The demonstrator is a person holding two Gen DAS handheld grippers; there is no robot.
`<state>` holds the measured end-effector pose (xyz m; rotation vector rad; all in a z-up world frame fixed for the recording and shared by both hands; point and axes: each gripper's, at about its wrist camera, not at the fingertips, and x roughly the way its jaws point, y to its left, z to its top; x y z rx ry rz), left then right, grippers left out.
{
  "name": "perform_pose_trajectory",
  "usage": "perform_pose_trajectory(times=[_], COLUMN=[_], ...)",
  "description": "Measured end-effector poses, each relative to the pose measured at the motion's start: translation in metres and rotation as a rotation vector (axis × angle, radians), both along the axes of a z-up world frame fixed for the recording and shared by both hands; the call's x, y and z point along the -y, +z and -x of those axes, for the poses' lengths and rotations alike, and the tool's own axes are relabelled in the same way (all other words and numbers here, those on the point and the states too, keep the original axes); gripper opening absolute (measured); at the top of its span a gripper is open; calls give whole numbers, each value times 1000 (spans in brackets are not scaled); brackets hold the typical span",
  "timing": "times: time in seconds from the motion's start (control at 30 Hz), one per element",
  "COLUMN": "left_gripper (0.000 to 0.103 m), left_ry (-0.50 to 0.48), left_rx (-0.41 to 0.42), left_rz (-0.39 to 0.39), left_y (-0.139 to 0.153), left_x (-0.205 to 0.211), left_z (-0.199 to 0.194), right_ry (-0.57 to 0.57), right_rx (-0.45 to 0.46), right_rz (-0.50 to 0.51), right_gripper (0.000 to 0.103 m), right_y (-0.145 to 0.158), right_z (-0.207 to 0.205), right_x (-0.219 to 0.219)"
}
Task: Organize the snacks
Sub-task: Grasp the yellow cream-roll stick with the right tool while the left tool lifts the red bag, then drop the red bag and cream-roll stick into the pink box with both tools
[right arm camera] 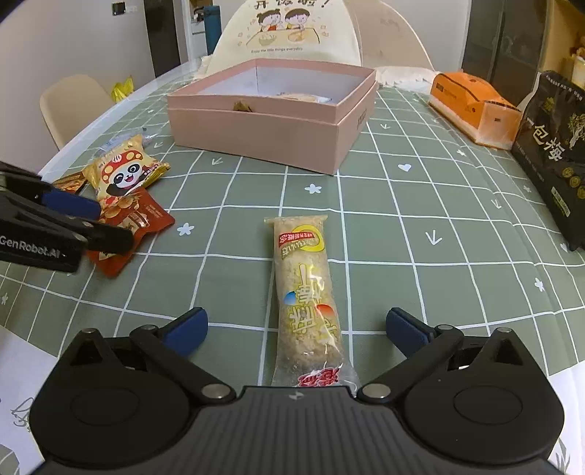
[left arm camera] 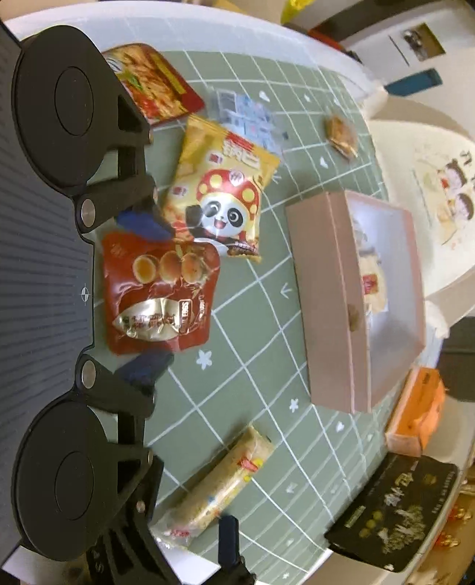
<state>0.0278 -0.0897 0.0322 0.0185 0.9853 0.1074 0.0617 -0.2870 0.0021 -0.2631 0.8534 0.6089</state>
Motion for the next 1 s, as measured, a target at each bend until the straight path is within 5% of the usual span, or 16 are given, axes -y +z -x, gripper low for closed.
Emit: perform_pose_trajectory(times=[0.17,0.23,0.3,0.33,0.37,0.53,0.6,0.67,0.7,0.83,1.0], left_gripper=[78,76,75,75,75,72,72,72,73,76,76], left_ry=[-12,-28,-61,-74,-82,-90,-80,-87,-94,-100,-21], left_rx=[-18,-17,-9,-2,9,92,146,227,281,376,243], left_rz=[46,63,94,110,127,181,231,268,273,289,469], left_y=[-9,-9,-7,-8,-8,3,25,58,79,130,112], left_x=[-11,-13,-15,-14,-15,-20,-27,-33,-37,-48,-71], left_z=[-12,-6,3,7,12,37,44,38,26,-39,-152], right_ry=[-6,-36,-77,-74,-63,-52,-60,-63,-65,-61,-29], right_rx=[-28,-45,-55,-54,-52,-107,-118,-102,-84,-18,-8], right_rz=[16,11,9,18,45,33,-7,-40,-53,-129,-138], right_gripper=[102,94,74,43,28,28,28,17,4,4,8], right_y=[2,5,11,14,18,50,68,90,101,142,140], right_z=[-6,-9,-12,-12,-11,-8,-6,-7,-8,-28,-59], right_x=[-5,-5,-6,-8,-13,-14,-7,2,5,17,22])
